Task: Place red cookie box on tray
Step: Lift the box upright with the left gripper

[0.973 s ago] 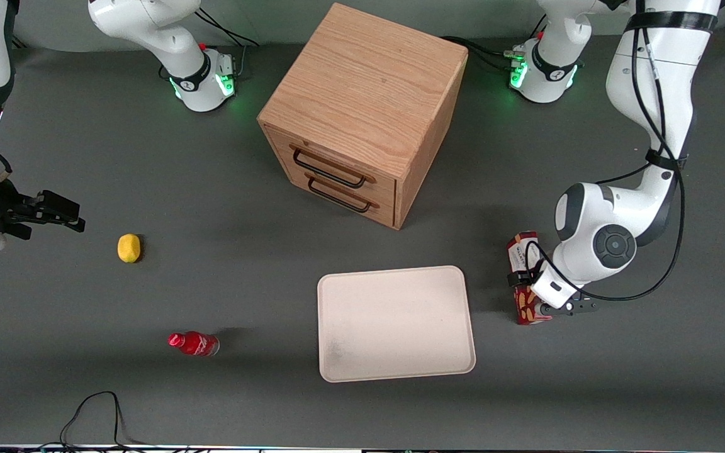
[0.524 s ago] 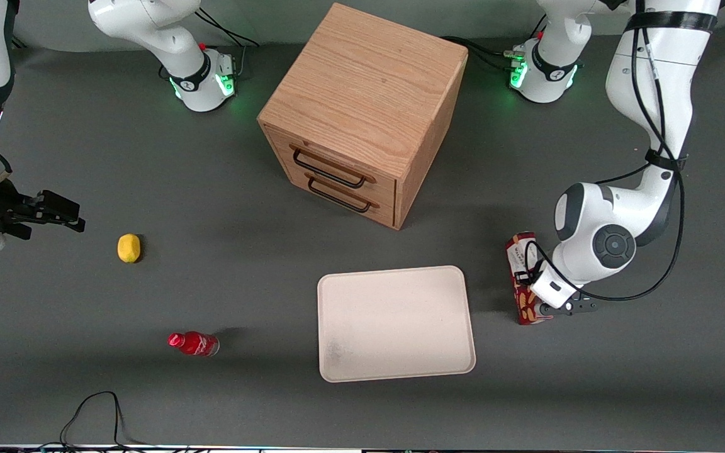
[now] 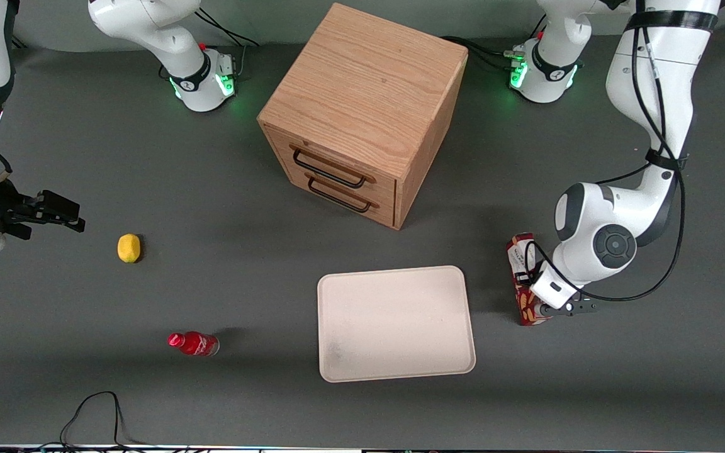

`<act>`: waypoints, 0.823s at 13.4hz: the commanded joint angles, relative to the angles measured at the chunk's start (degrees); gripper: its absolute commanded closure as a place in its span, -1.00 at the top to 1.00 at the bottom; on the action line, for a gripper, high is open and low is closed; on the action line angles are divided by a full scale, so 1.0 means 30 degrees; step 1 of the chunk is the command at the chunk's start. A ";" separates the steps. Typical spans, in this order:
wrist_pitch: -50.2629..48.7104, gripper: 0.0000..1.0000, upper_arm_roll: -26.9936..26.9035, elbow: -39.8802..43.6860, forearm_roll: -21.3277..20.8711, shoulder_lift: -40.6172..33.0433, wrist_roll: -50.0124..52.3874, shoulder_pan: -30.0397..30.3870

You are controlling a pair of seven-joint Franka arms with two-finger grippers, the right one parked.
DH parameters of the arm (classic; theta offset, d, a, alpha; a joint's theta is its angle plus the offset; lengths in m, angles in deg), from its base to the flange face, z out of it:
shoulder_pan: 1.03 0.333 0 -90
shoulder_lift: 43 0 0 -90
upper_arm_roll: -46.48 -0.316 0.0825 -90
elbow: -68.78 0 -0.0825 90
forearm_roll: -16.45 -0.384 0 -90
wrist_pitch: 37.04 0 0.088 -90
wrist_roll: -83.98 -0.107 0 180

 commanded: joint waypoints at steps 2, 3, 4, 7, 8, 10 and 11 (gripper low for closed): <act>-0.5743 -1.00 -0.0124 0.2273 0.0039 -0.2453 -0.0456 0.0158; -0.8027 -1.00 -0.0182 0.3764 0.0039 -0.2807 -0.0660 0.0188; -1.0573 -1.00 -0.0182 0.5490 0.0097 -0.2955 -0.0952 0.0420; -1.6530 -1.00 -0.0153 1.0007 0.0303 -0.3015 -0.1599 0.0860; -1.7445 -1.00 -0.0124 1.0802 0.0419 -0.3015 -0.1600 0.0920; -1.7631 -1.00 -0.0095 1.1191 0.0799 -0.2928 -0.1600 0.1067; -1.7340 -1.00 -0.0066 1.1365 0.1062 -0.2695 -0.1542 0.1009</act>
